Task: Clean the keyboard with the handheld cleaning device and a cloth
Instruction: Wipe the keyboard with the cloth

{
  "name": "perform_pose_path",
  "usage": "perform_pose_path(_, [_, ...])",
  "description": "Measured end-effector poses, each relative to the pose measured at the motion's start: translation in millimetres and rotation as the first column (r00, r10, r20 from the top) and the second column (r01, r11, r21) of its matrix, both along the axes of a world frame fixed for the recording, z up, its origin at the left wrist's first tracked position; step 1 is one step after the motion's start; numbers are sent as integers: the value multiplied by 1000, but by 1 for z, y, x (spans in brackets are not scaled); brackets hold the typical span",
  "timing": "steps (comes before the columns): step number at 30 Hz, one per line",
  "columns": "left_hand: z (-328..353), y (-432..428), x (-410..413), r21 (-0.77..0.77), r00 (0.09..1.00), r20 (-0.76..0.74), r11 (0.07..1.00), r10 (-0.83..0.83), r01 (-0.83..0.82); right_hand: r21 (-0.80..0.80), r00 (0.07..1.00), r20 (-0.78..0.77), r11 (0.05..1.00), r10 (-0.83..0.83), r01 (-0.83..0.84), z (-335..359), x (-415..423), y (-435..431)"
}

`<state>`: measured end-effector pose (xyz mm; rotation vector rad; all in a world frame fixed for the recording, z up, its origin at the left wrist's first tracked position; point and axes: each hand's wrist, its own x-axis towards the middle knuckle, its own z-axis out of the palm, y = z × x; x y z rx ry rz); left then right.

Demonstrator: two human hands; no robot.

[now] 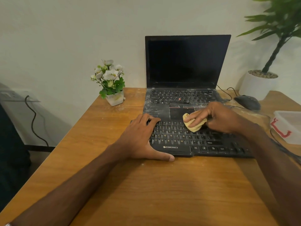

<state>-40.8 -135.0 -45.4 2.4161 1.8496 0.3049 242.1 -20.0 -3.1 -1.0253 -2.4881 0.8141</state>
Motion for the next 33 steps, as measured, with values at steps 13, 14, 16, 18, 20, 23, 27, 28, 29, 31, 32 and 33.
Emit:
perform_pose_path(13, [-2,2,-2,15,1000,-14,1000,0,0,42,998,8,997,-61,61,10,5,0])
perform_pose_path(14, [-2,1,-1,12,1000,-15,1000,0,0,35,999,25,998,-44,44,6,2,-1])
perform_pose_path(16, [-2,0,-1,7,1000,-8,1000,3,-3,-9,998,50,1000,-28,28,4,3,1])
perform_pose_path(18, [-2,-1,-2,11,1000,-4,1000,8,-8,-44,998,59,999,-26,28,6,10,5])
perform_pose_path(20, [-1,-1,-2,11,1000,-13,1000,9,-9,-48,996,82,998,-30,34,11,21,9])
perform_pose_path(23, [-1,0,-2,18,1000,-16,1000,12,-11,-27,993,119,1000,-2,5,15,28,11])
perform_pose_path(27, [-5,0,1,8,1000,-26,1000,-7,7,31,999,37,1000,-5,4,9,29,9])
perform_pose_path(28, [-5,0,2,0,1000,-20,1000,-3,3,28,1000,5,1000,-7,7,6,29,8])
perform_pose_path(29, [-4,-1,7,-9,1000,-15,1000,0,0,30,1000,-16,999,-15,16,3,31,8])
perform_pose_path(31, [0,-2,22,-23,999,-35,1000,-8,7,35,999,-37,999,-22,24,-3,33,8])
perform_pose_path(32, [2,-2,33,-25,997,-67,999,-24,22,34,999,-47,999,-14,15,-7,32,8])
perform_pose_path(33, [4,0,45,-27,994,-103,999,-44,41,35,999,-51,999,-1,3,-11,31,8])
